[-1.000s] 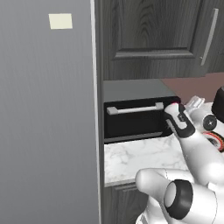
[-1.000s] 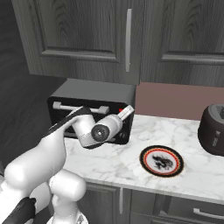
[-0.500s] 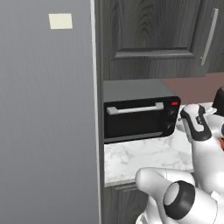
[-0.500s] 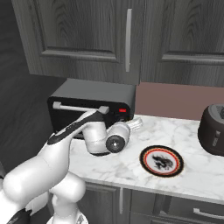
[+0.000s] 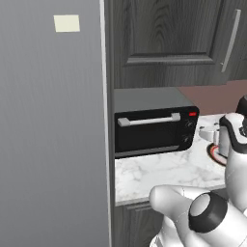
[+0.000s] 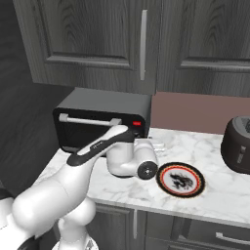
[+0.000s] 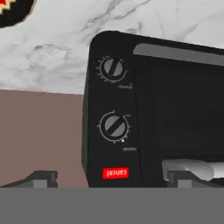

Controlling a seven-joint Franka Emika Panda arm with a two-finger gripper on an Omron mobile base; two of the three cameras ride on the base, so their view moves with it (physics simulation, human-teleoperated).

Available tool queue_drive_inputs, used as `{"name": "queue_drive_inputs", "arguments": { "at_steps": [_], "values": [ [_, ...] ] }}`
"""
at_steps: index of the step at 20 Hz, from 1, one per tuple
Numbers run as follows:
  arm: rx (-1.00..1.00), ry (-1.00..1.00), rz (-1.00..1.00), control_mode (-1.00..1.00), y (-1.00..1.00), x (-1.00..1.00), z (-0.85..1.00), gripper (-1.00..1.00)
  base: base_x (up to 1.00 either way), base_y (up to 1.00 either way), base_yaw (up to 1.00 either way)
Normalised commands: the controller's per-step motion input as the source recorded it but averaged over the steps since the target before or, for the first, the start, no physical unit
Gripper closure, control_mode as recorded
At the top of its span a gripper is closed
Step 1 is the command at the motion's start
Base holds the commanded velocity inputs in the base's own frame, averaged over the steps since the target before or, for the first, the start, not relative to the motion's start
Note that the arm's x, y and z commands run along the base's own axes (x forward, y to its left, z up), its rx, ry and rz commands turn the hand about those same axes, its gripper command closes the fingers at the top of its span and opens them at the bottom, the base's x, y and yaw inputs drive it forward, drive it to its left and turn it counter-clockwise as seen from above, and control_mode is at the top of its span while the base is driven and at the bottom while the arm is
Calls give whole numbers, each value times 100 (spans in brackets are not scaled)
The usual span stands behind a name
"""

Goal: Pull the toaster oven rack outwards. Pick up the baguette from the plate and place it on the toaster oven rack. Close the toaster oven door fully and set the temperature to the lowest setting.

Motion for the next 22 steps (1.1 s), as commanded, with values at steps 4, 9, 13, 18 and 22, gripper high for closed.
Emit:
{"name": "queue_drive_inputs", "arguments": {
  "at_steps": [4, 9, 13, 18, 22],
  "values": [
    [27, -13, 0, -100, 15, 3, -29, -100, 0, 0, 0],
    [17, -8, 0, -100, 23, 0, -16, -100, 0, 0, 0],
    [9, -3, 0, -100, 19, 0, 0, -100, 0, 0, 0],
    [5, 0, 0, -100, 3, 0, 0, -100, 0, 0, 0],
    [4, 0, 0, -100, 0, 0, -2, -100, 0, 0, 0]
  ]
}}
